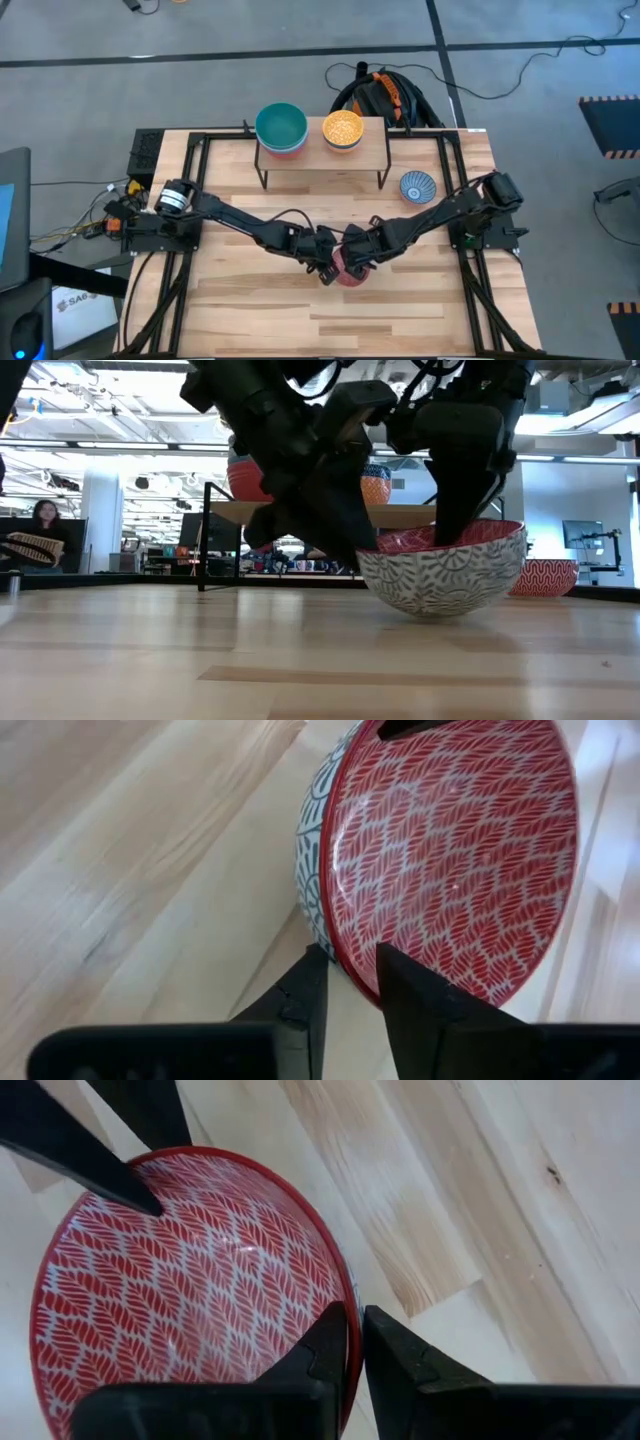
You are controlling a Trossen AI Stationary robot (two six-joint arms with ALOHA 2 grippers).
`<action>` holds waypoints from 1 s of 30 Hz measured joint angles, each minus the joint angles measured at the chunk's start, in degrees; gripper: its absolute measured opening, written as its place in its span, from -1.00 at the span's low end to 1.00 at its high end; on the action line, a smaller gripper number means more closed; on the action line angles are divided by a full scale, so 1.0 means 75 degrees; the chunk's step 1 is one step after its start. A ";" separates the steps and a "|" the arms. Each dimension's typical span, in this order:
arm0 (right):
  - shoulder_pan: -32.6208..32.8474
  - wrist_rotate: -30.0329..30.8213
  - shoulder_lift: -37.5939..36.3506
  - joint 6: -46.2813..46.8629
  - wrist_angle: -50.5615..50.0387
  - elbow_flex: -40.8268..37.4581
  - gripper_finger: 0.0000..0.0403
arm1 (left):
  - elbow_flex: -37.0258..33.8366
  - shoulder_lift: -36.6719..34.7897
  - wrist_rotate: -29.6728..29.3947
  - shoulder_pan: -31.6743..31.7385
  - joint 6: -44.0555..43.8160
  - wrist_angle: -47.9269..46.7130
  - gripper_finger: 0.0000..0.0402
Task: Place and stack bowls onto a shelf
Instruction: Stack the red pattern bowl on top of the yellow pattern bowl on the shelf
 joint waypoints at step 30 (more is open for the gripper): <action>-0.0185 -0.0877 -0.0761 0.0657 -0.1074 0.0693 -0.19 | -0.0072 0.0063 -0.0673 0.0286 -0.0568 -0.0160 -0.72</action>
